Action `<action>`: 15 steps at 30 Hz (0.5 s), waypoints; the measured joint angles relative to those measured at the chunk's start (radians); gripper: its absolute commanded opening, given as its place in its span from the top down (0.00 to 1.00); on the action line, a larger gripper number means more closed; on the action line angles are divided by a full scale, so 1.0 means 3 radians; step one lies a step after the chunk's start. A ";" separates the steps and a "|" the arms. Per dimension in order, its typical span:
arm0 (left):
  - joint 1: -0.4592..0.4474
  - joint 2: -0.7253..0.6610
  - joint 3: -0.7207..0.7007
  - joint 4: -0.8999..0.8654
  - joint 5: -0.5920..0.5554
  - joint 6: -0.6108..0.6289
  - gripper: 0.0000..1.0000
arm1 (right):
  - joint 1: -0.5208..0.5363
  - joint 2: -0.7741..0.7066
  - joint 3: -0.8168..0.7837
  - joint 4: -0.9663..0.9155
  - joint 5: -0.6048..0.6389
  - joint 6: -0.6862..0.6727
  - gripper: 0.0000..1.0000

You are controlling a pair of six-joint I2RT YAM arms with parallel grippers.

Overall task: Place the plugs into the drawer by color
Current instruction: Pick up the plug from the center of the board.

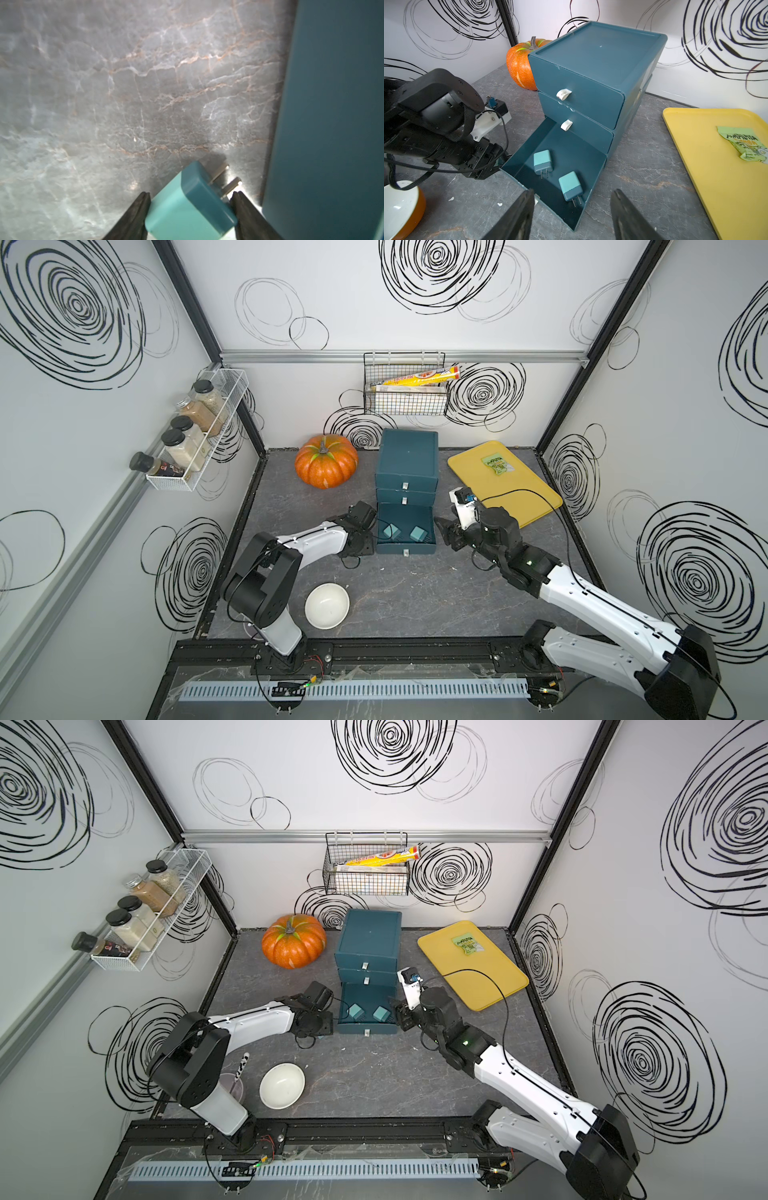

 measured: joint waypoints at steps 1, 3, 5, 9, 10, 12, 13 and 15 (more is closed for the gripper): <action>0.0000 0.0006 0.0001 0.0001 -0.0001 0.0009 0.52 | 0.0000 0.0001 0.0000 0.0000 0.0000 -0.0001 0.37; 0.0000 0.0023 0.0015 -0.0009 -0.0008 0.0019 0.52 | 0.0000 0.0001 0.0000 0.0000 0.0004 -0.0001 0.37; 0.0000 0.0029 0.0023 -0.0017 -0.0006 0.0024 0.54 | 0.0000 0.0001 0.0000 -0.0001 0.0006 -0.0001 0.37; 0.0000 0.0031 0.0023 -0.0017 -0.0011 0.0023 0.60 | 0.0000 0.0001 0.0000 -0.0001 0.0008 -0.0001 0.37; 0.0000 0.0031 0.0023 -0.0015 -0.0013 0.0022 0.60 | 0.0000 0.0001 0.0000 0.0000 0.0008 -0.0001 0.37; 0.0000 0.0022 0.0023 -0.0017 -0.0015 0.0020 0.61 | 0.0000 0.0001 0.0000 0.0000 0.0008 -0.0001 0.37; 0.0000 0.0014 0.0023 -0.0017 -0.0017 0.0019 0.61 | 0.0000 0.0001 0.0000 0.0000 0.0008 -0.0001 0.37; 0.0000 -0.0018 0.0022 -0.0023 -0.0031 0.0009 0.66 | 0.0000 0.0001 0.0000 0.0000 0.0008 -0.0001 0.37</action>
